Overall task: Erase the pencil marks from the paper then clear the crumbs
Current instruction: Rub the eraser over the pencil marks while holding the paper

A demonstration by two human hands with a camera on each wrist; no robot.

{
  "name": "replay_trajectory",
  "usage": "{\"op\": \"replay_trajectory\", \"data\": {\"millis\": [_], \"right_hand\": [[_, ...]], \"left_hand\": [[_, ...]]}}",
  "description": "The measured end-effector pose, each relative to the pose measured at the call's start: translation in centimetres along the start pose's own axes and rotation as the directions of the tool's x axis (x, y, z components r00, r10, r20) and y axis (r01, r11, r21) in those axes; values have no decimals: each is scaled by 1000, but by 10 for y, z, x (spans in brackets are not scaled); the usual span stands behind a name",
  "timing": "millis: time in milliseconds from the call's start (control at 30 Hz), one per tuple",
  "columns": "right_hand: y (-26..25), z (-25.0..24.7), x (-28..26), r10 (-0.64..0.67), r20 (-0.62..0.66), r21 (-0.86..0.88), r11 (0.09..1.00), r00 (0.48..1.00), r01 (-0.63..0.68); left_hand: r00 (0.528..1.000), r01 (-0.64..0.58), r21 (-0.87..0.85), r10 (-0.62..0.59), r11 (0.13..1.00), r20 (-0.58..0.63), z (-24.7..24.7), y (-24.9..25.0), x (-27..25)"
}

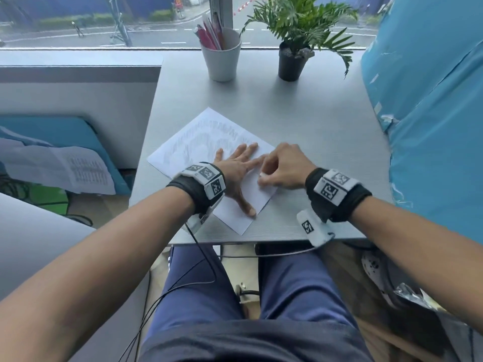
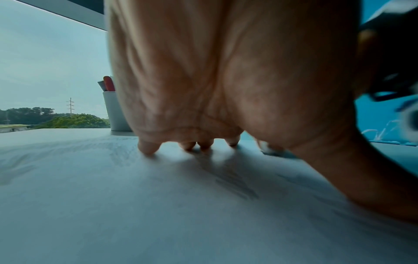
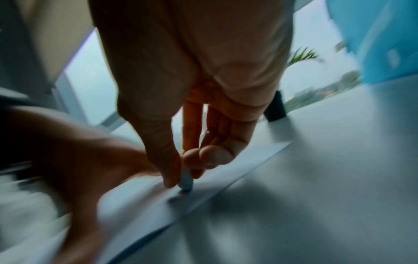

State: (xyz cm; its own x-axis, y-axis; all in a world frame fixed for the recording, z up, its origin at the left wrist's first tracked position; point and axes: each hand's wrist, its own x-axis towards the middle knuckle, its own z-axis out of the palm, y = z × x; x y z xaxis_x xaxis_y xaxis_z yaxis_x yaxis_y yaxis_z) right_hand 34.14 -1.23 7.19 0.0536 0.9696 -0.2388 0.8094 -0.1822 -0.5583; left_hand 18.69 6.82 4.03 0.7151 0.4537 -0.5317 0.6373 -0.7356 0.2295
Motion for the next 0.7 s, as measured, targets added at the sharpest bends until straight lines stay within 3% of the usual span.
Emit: {"op": "replay_trajectory", "data": {"millis": [67, 200, 333, 367, 467, 500, 600, 633, 700], "right_hand": [[-3, 9, -11, -62, 115, -5, 998, 991, 63], [15, -21, 13, 92, -133, 44, 995, 987, -87], [-5, 16, -15, -76, 90, 26, 997, 993, 74], [-1, 11, -11, -52, 80, 34, 998, 995, 49], [14, -17, 10, 74, -131, 48, 997, 989, -68], [12, -15, 8, 64, -127, 31, 998, 990, -60], [-5, 12, -17, -70, 83, -15, 997, 994, 72], [-2, 12, -17, -70, 100, -8, 997, 993, 71], [12, -5, -1, 26, -44, 29, 999, 999, -25]], "left_hand": [[1000, 1, 0, -1, 1000, 1, 0, -1, 0], [1000, -5, -22, 4, 1000, -11, -2, -1, 1], [1000, -1, -5, 1, 1000, 2, 0, 0, 0], [1000, -3, -7, 3, 1000, 4, -1, 0, 0], [1000, -3, -14, 3, 1000, -7, -2, -1, 1], [1000, 1, -17, -1, 1000, -4, -2, -1, 1], [1000, 8, -3, -8, 1000, 4, 0, -1, 2], [1000, 11, -1, -11, 1000, 7, -1, -1, 1], [1000, 10, -6, -10, 1000, 6, -2, 0, 1]]}}
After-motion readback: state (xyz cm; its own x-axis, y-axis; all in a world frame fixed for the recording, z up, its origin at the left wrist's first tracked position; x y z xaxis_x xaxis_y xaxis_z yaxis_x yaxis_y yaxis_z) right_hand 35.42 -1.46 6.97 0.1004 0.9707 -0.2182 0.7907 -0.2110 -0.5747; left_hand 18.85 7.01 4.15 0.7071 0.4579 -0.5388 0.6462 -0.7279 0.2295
